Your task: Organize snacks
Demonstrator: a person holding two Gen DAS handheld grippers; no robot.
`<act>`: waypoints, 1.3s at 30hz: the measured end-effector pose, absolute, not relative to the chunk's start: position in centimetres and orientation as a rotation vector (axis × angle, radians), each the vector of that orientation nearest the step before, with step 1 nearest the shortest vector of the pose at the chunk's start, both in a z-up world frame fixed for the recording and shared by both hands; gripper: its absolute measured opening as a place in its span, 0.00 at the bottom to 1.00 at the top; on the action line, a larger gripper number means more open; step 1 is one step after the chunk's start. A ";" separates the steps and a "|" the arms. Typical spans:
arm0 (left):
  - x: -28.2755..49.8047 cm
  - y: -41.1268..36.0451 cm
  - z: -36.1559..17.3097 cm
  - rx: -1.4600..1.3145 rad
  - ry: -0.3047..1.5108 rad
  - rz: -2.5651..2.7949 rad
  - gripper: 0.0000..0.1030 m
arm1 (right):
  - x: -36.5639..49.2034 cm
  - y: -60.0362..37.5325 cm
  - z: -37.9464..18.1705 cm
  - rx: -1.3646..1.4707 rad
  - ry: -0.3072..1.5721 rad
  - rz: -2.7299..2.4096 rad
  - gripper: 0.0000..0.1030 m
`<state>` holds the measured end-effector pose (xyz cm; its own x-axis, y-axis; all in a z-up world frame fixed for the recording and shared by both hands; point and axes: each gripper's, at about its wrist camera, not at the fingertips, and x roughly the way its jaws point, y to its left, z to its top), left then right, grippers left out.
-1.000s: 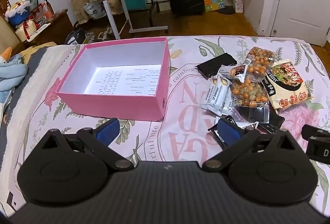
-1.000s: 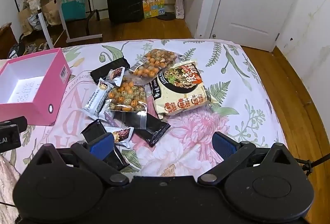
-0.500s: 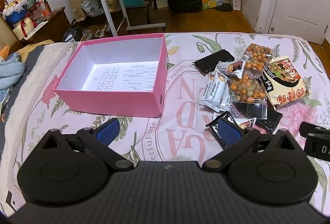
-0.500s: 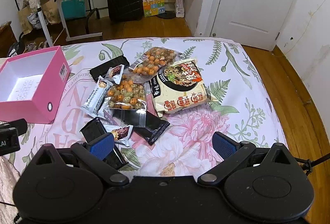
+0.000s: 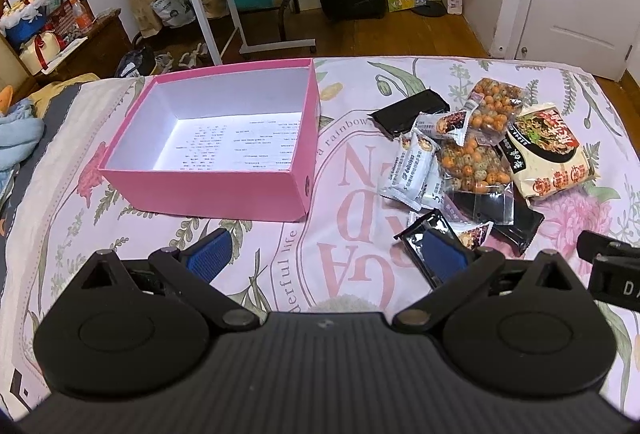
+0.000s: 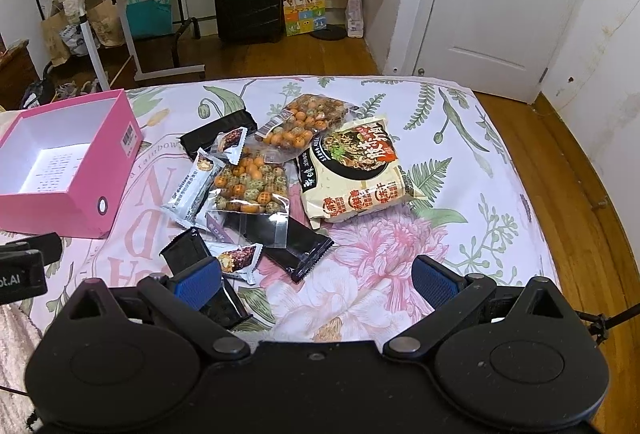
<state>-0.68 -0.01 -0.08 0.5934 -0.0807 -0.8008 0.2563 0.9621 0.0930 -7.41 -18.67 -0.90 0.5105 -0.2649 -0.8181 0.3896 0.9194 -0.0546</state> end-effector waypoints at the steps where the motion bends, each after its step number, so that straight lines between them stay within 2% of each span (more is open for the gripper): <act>1: -0.7 0.0 -0.1 0.208 0.918 -0.198 1.00 | -7.4 -18.7 -0.9 0.142 0.957 -0.396 0.99; 12: -1.4 0.1 0.7 0.194 0.905 -0.226 1.00 | -8.1 -19.1 -0.2 0.141 0.890 -0.446 0.99; 39: -2.5 0.8 2.6 0.174 0.870 -0.245 1.00 | -8.7 -19.5 0.4 0.165 0.877 -0.446 1.00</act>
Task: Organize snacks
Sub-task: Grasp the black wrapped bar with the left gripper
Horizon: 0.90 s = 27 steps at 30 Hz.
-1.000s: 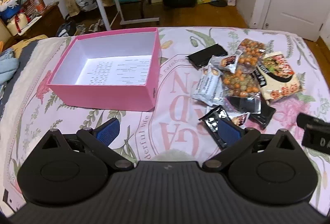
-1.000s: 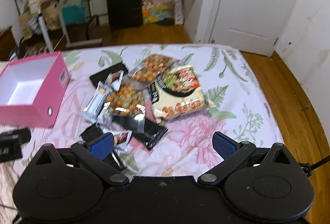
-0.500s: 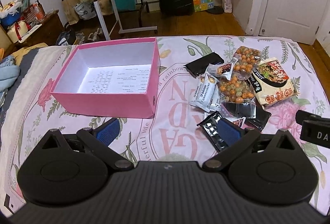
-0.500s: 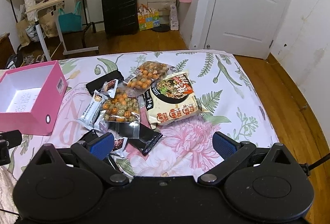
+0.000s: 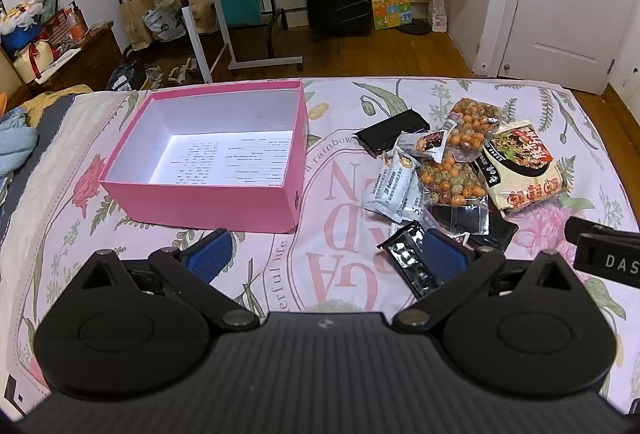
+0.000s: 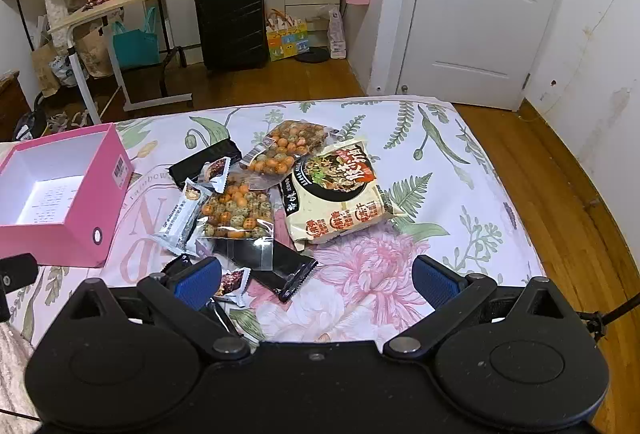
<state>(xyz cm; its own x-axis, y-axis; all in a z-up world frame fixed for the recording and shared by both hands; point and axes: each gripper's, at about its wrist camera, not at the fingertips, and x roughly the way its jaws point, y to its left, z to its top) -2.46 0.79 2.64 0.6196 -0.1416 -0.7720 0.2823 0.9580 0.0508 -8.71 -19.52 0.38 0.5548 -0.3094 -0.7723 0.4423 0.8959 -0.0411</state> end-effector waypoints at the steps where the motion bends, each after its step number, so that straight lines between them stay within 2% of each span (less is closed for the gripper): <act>1: -2.5 0.9 2.7 0.172 0.871 -0.244 1.00 | -8.7 -19.5 0.4 0.164 0.877 -0.446 1.00; 15: -2.2 0.3 2.0 0.171 0.880 -0.278 1.00 | -8.4 -19.5 -0.3 0.141 0.859 -0.392 1.00; 20: -0.3 -0.6 -2.2 0.155 0.978 -0.358 0.98 | -7.7 -20.2 -3.8 0.087 0.776 -0.200 0.98; 22: 0.3 -1.2 -4.3 0.191 0.992 -0.424 0.97 | -7.0 -20.8 -5.8 0.098 0.800 -0.115 0.92; 27: 2.3 -2.5 -8.6 0.205 1.043 -0.514 0.97 | -5.4 -20.7 -9.7 0.013 0.876 0.034 0.88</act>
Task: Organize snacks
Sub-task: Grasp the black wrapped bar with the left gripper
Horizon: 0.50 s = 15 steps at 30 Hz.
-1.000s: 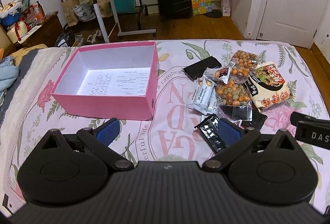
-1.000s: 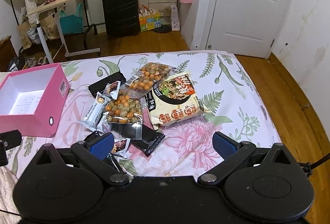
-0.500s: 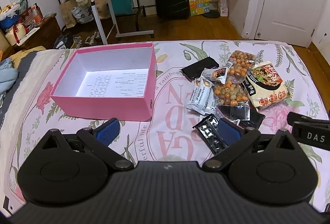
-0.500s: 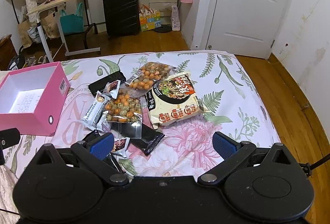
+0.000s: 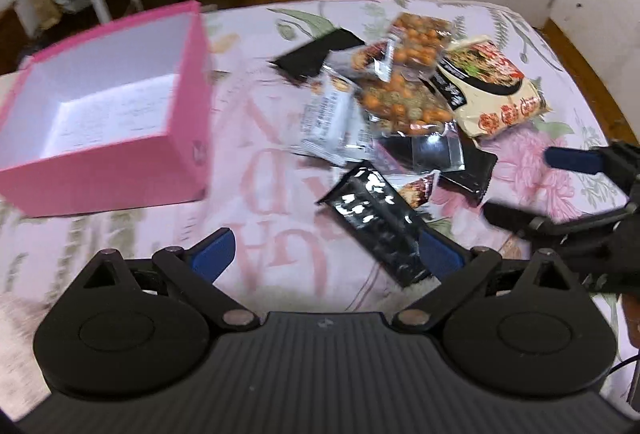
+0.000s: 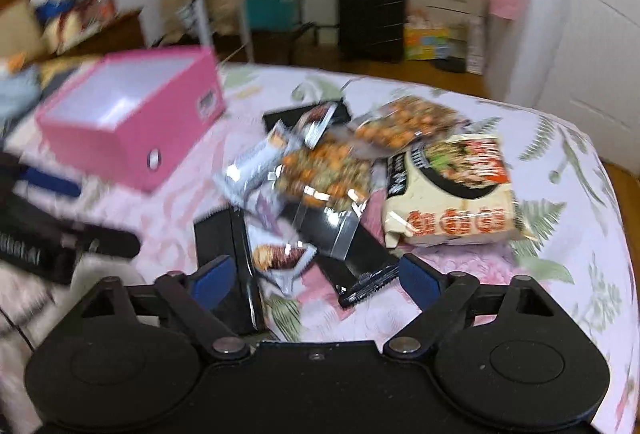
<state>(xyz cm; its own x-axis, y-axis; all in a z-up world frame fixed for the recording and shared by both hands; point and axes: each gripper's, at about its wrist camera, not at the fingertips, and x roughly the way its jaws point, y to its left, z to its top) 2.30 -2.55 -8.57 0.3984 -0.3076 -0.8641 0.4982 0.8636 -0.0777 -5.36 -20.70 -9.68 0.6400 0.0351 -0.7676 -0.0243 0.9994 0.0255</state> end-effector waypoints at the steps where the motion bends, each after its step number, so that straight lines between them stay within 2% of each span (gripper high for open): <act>1: 2.8 -2.8 -9.2 0.183 1.052 -0.521 0.97 | -5.1 -20.2 -10.3 -0.023 0.880 0.082 0.87; 5: 4.8 -3.8 -12.1 0.066 1.135 -0.528 0.94 | -4.3 -18.1 -13.0 -0.090 0.919 0.226 0.77; 11: 5.8 -6.6 -16.8 0.024 1.270 -0.515 0.93 | -2.7 -15.8 -16.5 -0.151 0.942 0.284 0.76; 12: 5.9 -6.7 -17.2 -0.003 1.277 -0.519 0.90 | -2.5 -15.8 -16.8 -0.122 0.941 0.304 0.76; 14: 5.9 -6.9 -17.9 -0.035 1.295 -0.546 0.69 | -2.2 -15.7 -17.1 -0.080 0.952 0.312 0.73; 15: 6.0 -6.9 -17.9 -0.053 1.303 -0.552 0.67 | -2.3 -15.7 -17.1 -0.073 0.960 0.312 0.69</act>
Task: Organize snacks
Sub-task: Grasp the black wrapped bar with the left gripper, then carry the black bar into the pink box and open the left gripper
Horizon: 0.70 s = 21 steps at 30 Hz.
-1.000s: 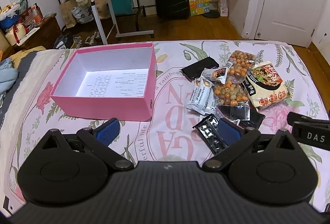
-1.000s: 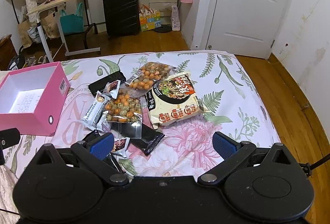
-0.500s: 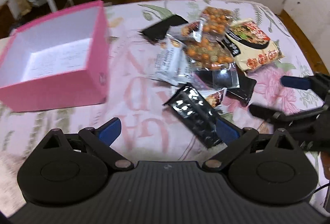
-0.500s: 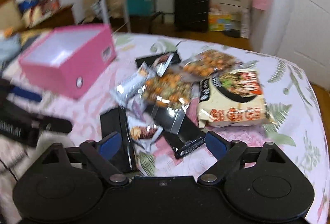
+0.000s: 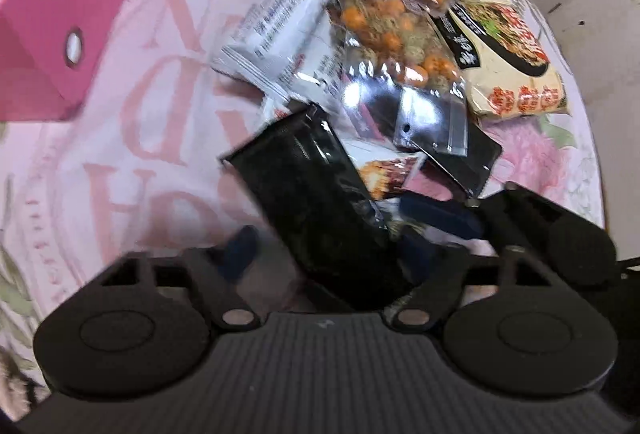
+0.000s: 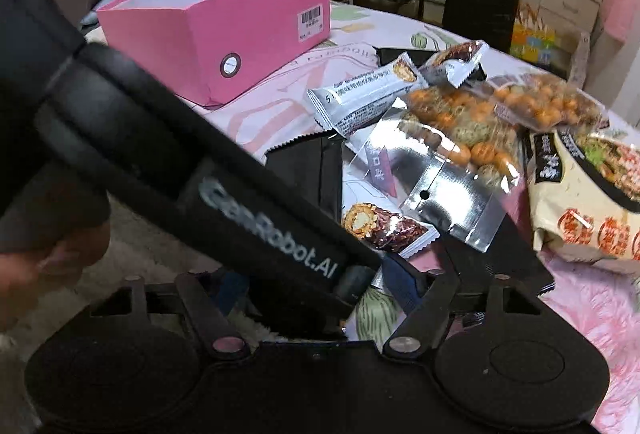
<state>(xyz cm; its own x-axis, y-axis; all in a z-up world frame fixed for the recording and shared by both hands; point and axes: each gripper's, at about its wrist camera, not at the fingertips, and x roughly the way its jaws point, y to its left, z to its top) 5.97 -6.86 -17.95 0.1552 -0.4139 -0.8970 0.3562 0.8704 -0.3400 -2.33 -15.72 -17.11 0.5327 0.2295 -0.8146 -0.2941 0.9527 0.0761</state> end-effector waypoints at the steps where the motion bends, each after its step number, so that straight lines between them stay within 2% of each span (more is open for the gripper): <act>1: 6.0 -6.8 -17.9 -0.068 1.302 -0.562 0.60 | -2.5 -15.6 -17.0 -0.067 0.961 0.315 0.67; 2: 6.0 -6.8 -17.8 -0.073 1.304 -0.578 0.59 | -2.6 -15.5 -17.0 -0.057 0.965 0.321 0.58; 3: 6.0 -6.7 -17.8 -0.076 1.310 -0.587 0.59 | -2.6 -15.5 -16.9 -0.045 0.971 0.328 0.56; 16: 6.5 -4.5 -16.1 -0.200 1.425 -0.624 0.52 | -2.0 -15.6 -14.3 0.039 1.048 0.308 0.52; 18: 6.4 -4.1 -15.1 -0.190 1.413 -0.623 0.52 | -1.7 -15.8 -13.5 0.052 1.053 0.299 0.37; 21: 6.4 -3.3 -13.6 -0.183 1.400 -0.621 0.52 | -1.2 -16.4 -12.3 0.119 1.060 0.320 0.36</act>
